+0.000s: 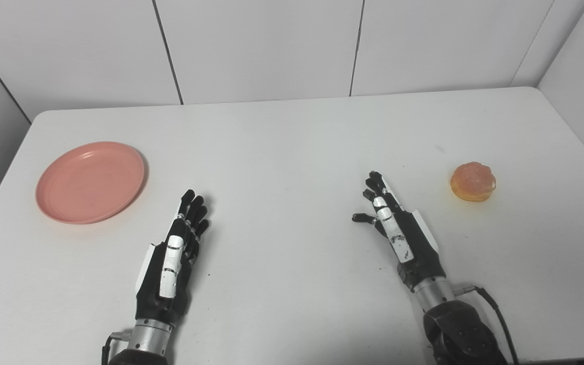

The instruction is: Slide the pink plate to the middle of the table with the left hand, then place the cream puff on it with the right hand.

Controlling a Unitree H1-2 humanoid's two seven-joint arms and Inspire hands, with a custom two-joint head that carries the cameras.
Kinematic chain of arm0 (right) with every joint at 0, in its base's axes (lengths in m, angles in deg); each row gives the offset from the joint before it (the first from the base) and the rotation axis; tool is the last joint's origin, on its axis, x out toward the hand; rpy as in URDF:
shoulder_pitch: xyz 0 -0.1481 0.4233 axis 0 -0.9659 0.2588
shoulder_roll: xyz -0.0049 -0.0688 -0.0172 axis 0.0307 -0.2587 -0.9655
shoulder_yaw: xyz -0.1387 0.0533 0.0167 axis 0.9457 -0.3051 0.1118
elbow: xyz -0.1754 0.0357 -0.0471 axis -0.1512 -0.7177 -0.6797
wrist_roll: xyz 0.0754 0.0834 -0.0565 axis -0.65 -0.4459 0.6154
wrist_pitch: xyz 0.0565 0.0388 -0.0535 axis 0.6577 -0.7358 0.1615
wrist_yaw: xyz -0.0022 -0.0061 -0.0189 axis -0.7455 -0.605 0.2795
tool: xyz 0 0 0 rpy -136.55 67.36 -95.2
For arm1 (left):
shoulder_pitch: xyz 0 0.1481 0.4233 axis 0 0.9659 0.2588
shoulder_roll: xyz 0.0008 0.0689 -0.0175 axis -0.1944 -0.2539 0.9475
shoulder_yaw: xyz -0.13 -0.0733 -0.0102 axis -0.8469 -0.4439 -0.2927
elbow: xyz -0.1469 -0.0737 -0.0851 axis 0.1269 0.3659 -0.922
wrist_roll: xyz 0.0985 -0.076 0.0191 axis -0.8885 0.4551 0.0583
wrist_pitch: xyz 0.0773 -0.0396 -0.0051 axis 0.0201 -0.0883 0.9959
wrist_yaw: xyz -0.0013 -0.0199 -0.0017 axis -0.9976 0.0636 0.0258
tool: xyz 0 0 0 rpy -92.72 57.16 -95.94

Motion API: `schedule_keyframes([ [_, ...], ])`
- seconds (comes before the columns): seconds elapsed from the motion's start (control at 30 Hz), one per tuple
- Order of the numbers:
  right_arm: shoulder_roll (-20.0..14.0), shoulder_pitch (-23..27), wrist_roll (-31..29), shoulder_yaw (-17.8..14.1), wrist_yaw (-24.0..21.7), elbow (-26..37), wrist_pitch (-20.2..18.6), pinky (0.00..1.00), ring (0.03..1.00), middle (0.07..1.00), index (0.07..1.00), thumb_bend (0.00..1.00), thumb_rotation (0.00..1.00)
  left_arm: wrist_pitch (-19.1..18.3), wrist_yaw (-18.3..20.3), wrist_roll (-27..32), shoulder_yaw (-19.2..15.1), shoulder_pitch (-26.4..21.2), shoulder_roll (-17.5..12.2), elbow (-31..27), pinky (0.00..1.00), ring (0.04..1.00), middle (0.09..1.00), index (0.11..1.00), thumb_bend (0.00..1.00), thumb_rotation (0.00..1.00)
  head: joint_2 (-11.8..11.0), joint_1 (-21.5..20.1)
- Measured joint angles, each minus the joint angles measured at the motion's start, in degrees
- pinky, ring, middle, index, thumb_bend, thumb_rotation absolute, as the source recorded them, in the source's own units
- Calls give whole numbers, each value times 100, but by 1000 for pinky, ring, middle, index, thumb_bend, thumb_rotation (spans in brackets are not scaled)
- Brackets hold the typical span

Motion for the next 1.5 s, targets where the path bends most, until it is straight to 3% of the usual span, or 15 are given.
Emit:
schedule_keyframes([
  [0.27, -73, -12, -124, -26, -107, 6, 28, 1000, 1000, 1000, 1000, 331, 1000, -80, -105, -55, 12, 5, 59, -44, 1000, 999, 1000, 1000, 489, 1000, -70, 264],
  [0.57, -77, -24, -144, -25, -111, 9, 47, 1000, 1000, 1000, 1000, 250, 1000, -76, -83, -84, 33, 5, 75, -45, 1000, 992, 1000, 997, 469, 1000, -97, 255],
  [1.07, 8, -196, -85, 1, -97, 296, 50, 1000, 1000, 1000, 1000, 240, 1000, 21, -100, -123, 31, 35, 99, -81, 1000, 998, 1000, 1000, 487, 1000, -70, 150],
  [1.13, 6, -198, -86, 1, -101, 296, 50, 1000, 1000, 1000, 1000, 230, 1000, 23, -107, -130, 27, 35, 107, -78, 1000, 995, 1000, 1000, 490, 1000, -114, 238],
  [1.2, 0, -205, -93, -6, -109, 296, 51, 1000, 1000, 1000, 1000, 237, 1000, 39, -120, -174, 30, 35, 121, -74, 1000, 992, 1000, 1000, 495, 1000, -324, 823],
  [1.27, -24, -210, -111, -27, -130, 291, 59, 1000, 1000, 1000, 1000, 233, 1000, 69, -130, -275, 53, 35, 138, -64, 997, 989, 1000, 999, 496, 1000, -343, 871],
  [1.3, -46, -213, -151, -45, -160, 280, 79, 1000, 1000, 1000, 1000, 225, 1000, 76, -154, -330, 64, 35, 148, -57, 994, 985, 998, 995, 492, 1000, -508, 1297],
  [1.37, -113, -217, -274, -96, -255, 233, 152, 1000, 1000, 1000, 1000, 216, 1000, 90, -222, -450, 69, 35, 191, -53, 997, 983, 996, 991, 484, 1000, -545, 1372],
  [1.5, -238, -215, -411, -157, -397, 54, 428, 1000, 1000, 1000, 1000, 186, 1000, 129, -370, -667, 110, 32, 274, -31, 999, 982, 996, 990, 481, 1000, -790, 1915],
])
